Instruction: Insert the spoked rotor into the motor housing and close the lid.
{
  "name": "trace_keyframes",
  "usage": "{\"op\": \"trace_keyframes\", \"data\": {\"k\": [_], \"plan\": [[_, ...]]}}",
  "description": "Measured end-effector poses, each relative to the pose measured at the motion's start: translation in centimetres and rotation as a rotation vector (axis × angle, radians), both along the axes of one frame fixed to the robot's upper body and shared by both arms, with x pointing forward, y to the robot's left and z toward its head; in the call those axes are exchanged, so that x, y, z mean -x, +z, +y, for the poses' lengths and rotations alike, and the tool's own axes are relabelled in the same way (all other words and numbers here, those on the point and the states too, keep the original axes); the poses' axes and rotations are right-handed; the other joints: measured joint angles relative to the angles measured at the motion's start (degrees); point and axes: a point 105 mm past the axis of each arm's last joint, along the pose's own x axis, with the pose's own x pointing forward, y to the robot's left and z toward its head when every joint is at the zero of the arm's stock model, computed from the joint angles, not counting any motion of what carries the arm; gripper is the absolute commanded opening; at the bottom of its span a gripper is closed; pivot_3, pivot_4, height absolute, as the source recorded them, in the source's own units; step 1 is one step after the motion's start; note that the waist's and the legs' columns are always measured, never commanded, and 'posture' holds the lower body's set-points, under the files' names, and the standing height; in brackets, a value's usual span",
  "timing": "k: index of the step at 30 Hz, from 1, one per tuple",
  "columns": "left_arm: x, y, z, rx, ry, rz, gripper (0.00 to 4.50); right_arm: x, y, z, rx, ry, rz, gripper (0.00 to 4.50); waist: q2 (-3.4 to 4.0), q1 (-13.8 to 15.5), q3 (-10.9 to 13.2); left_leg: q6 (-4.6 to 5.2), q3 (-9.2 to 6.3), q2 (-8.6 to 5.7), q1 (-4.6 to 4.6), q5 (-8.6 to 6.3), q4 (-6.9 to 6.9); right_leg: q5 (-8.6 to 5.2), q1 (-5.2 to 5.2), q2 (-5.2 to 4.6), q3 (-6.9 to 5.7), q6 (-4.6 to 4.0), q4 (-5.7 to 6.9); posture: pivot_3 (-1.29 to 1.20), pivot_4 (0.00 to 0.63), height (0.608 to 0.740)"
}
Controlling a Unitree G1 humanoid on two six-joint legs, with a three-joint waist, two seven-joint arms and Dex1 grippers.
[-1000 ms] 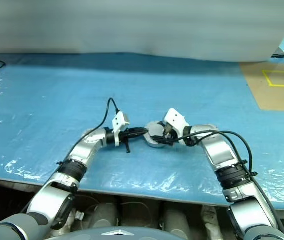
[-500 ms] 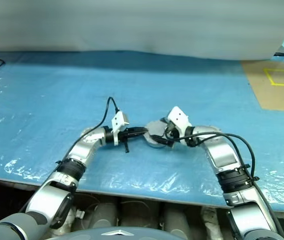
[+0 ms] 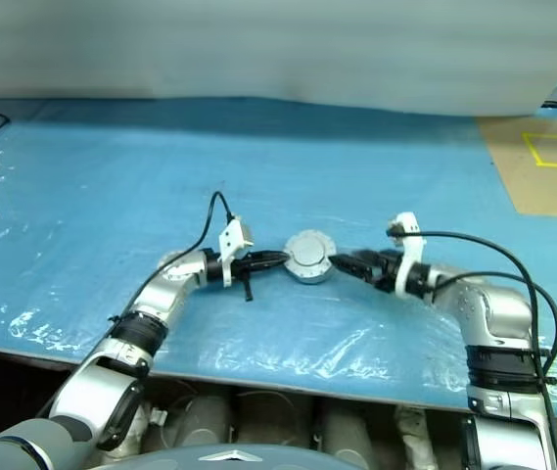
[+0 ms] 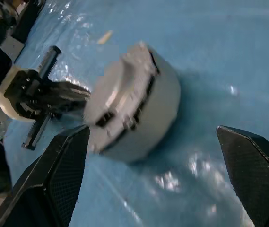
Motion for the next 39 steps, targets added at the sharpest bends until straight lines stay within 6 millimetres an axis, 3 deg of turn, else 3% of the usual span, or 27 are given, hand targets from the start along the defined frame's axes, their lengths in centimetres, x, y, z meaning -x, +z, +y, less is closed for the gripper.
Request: {"op": "trace_keyframes", "data": {"k": [4,9,14,17,22,39], "plan": [[-0.1,0.0,0.1,-0.004,0.001,0.003,0.0,0.1,-0.1,0.1,-0.055,-0.022,0.029,4.49,0.1,-0.06,-0.05,-0.01,0.03,0.02,0.0,0.0,0.02,-0.01,0.08,0.0,-0.02,0.02,0.07,0.0,0.15,0.74],[-0.2,0.0,0.2,-0.011,-0.001,-0.001,0.0,-0.5,-0.4,3.2,-0.151,0.003,0.041,4.49,0.12,-0.22,-0.08,-0.06,0.02,0.03,0.03,0.03,0.06,-0.01,0.1,-0.01,-0.03,0.02,0.11,0.0,0.15,0.74],[-0.2,0.0,0.3,-0.014,0.0,-0.001,0.0,-1.4,-0.3,4.6,-0.183,0.001,0.031,4.49,0.12,-0.15,-0.08,-0.1,0.01,0.03,0.1,0.05,0.1,0.0,0.08,-0.02,-0.03,0.01,0.13,0.0,0.15,0.74],[-0.2,0.0,0.4,-0.016,0.001,-0.001,0.0,-1.8,-0.4,4.7,-0.187,-0.017,0.023,3.84,0.13,-0.12,-0.08,-0.11,0.01,0.02,0.09,0.06,0.1,0.0,0.06,-0.02,-0.03,0.01,0.16,0.0,0.15,0.74],[-0.2,-0.1,0.6,-0.025,0.002,0.003,0.0,-2.0,-0.3,4.1,-0.218,-0.041,0.024,2.37,0.16,0.02,-0.08,-0.11,0.01,0.02,0.08,0.06,0.12,0.0,0.06,-0.02,-0.03,0.01,0.18,0.0,0.15,0.74],[-0.2,-0.2,0.5,-0.021,0.003,0.015,0.0,-1.9,-0.1,4.1,-0.243,-0.056,0.027,2.35,0.18,0.82,-0.06,-0.12,0.01,0.03,0.06,0.07,0.2,-0.01,0.02,-0.03,-0.04,0.01,0.26,0.0,0.15,0.74]]}}
